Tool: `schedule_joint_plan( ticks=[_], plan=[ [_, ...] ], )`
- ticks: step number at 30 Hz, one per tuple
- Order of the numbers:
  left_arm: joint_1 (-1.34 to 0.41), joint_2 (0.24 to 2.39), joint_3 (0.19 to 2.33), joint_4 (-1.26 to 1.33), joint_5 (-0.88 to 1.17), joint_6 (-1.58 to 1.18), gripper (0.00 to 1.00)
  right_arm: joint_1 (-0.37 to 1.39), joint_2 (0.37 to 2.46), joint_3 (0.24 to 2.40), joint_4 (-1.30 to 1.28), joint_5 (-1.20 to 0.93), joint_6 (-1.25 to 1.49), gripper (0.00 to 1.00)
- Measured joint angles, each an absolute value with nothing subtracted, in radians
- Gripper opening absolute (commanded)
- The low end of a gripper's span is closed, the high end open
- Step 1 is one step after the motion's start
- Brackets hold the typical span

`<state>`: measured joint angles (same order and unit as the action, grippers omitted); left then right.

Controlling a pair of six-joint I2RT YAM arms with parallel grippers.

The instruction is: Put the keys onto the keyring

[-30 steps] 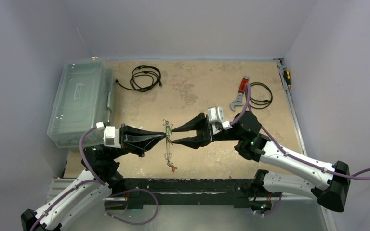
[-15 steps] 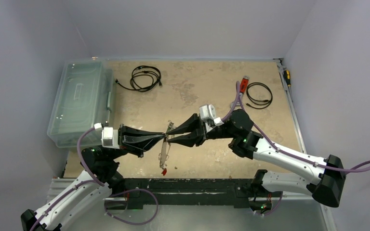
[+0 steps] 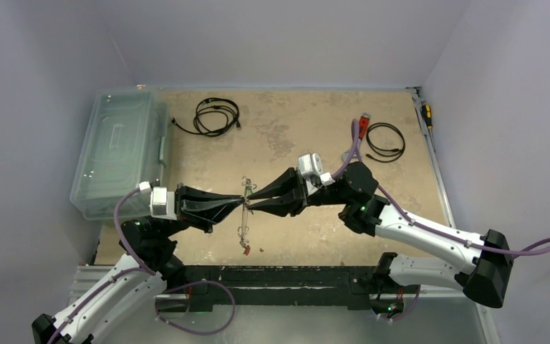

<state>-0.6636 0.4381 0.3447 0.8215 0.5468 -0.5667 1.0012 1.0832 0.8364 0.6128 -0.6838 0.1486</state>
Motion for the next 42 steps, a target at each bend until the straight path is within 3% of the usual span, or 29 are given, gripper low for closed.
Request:
schedule_joint_plan(
  ticks=[6,13,18,22,27,35,42],
  plan=[
    [-0.656,0.439,0.345,0.823,0.553,-0.569,0.00,1.001,1.112,0.842,0.631,-0.690,0.166,0.21],
    [-0.648,0.439,0.345,0.824,0.559,-0.585,0.00,1.001,1.126,0.843,0.653,-0.691,0.179,0.00],
    [-0.647,0.435,0.347,0.810,0.562,-0.583,0.00,1.000,1.126,0.843,0.659,-0.691,0.183,0.00],
    [-0.646,0.412,0.408,0.636,0.560,-0.508,0.34,0.996,1.125,0.854,0.613,-0.691,0.170,0.00],
    [-0.642,0.410,0.546,0.326,0.546,-0.355,0.49,1.001,1.115,0.957,0.341,-0.685,0.051,0.00],
    [-0.642,0.401,0.626,0.023,0.599,-0.177,0.47,1.001,1.095,1.177,-0.180,-0.614,-0.208,0.00],
    [-0.645,0.452,0.597,0.073,0.718,-0.171,0.38,1.001,1.141,1.288,-0.494,-0.561,-0.315,0.00]
  ],
)
